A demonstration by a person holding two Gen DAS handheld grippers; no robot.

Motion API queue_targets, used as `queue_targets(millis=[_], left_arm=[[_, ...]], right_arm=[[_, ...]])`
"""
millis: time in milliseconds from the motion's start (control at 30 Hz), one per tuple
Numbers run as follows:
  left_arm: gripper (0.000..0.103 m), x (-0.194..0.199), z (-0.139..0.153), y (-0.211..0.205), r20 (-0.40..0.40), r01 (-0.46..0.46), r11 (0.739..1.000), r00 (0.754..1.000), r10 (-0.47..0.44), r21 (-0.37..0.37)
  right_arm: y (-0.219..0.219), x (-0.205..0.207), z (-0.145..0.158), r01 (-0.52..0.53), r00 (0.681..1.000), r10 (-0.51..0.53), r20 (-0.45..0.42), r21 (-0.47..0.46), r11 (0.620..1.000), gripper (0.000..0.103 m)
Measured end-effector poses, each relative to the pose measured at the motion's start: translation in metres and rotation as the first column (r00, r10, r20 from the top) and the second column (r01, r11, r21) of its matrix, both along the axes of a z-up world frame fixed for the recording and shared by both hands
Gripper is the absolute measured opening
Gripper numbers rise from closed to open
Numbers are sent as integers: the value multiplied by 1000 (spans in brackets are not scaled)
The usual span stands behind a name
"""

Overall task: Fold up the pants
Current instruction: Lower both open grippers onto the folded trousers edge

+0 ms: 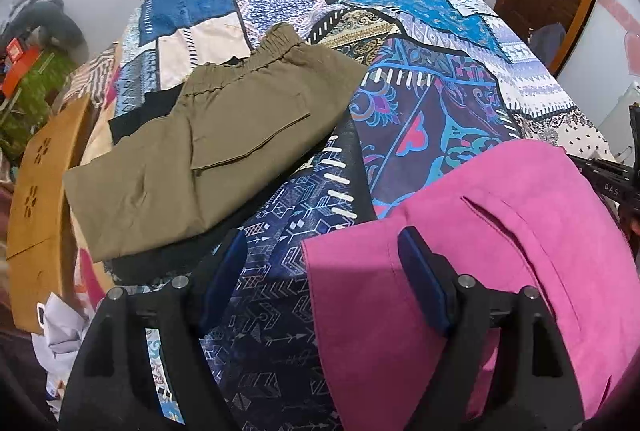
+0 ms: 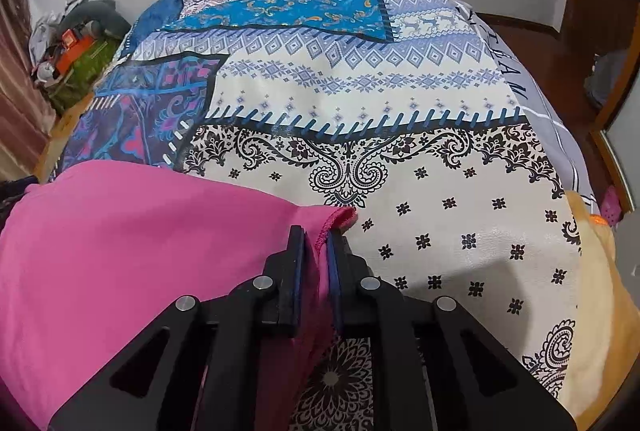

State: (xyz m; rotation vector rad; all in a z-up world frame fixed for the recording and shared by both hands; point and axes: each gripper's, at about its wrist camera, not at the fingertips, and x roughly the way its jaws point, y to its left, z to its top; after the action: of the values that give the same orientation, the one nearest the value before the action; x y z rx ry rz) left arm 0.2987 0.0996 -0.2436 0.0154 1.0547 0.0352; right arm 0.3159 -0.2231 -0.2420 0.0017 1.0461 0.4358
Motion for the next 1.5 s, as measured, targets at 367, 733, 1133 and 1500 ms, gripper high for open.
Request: queue_targets(millis=[367,733,1133,1500], left_arm=[[79,-23,15,27,-1,-62,997,998,62,48],[79,-49,77,24,126,-55,998,990,55,-6],[85,-24,82,-40,107,106,994,989,-102,-39],[91,-14,23,-59,-34,156,987,987,-157,-30]], right_arm=[[1,-4,11,25,1000,-25,6,-107,994,10],[1,-49,99,14,988,-13,153,-7,1000,34],[82,-67,119,-210,969,194,152,93,973,50],[123,-69,59,-332,943,332,-21,-3,943,69]])
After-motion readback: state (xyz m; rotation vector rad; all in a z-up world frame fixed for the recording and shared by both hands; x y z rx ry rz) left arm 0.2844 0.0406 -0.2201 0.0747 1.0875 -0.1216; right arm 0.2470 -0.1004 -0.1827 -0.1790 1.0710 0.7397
